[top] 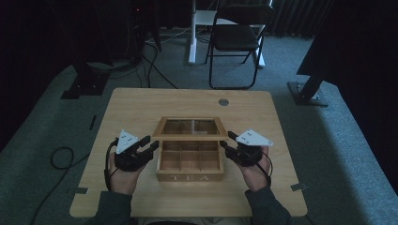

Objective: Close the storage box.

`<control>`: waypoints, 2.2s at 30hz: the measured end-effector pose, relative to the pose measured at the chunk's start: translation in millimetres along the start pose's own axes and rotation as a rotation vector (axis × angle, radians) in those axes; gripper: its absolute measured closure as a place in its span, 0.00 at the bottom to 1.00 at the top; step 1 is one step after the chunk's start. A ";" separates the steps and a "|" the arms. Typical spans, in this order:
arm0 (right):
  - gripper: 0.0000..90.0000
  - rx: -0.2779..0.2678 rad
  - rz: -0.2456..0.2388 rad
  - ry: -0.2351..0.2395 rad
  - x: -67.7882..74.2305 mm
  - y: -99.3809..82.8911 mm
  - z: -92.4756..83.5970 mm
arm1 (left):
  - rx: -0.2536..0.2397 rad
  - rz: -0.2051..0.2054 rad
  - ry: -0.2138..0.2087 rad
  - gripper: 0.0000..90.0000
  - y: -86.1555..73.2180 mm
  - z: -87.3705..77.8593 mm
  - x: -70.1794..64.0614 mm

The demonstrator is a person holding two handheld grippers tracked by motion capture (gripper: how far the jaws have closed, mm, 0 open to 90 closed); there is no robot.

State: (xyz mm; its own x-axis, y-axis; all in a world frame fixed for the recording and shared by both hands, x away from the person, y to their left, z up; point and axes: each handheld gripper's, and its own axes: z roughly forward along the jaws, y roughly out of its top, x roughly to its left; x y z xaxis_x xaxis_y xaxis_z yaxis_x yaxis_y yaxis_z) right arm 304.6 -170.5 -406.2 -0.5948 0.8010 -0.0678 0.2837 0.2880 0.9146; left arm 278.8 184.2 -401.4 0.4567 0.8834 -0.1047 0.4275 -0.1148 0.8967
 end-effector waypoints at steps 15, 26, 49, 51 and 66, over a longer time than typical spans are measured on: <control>0.62 0.012 0.014 0.008 4.0 -11.8 -2.6 | 0.031 0.028 0.013 0.65 -9.5 2.1 -3.6; 0.59 0.026 0.019 0.011 5.7 -21.1 -3.6 | 0.039 0.017 0.005 0.65 -19.2 3.4 -6.7; 0.56 0.062 0.025 0.035 8.8 -37.5 -2.6 | 0.069 -0.009 -0.002 0.65 -37.5 3.9 -8.3; 0.56 0.069 0.023 0.037 9.3 -39.3 -2.4 | 0.075 -0.011 0.000 0.65 -39.4 4.0 -8.8; 0.56 0.086 0.030 0.046 10.6 -46.8 -1.4 | 0.088 -0.023 0.000 0.65 -47.1 4.9 -9.4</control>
State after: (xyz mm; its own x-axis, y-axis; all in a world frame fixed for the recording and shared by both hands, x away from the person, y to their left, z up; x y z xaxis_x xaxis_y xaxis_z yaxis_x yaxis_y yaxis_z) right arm 284.0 -176.3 -449.2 -0.6183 0.7857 -0.0211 0.3642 0.3102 0.8782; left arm 258.2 179.1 -444.8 0.4457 0.8865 -0.1246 0.5047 -0.1338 0.8529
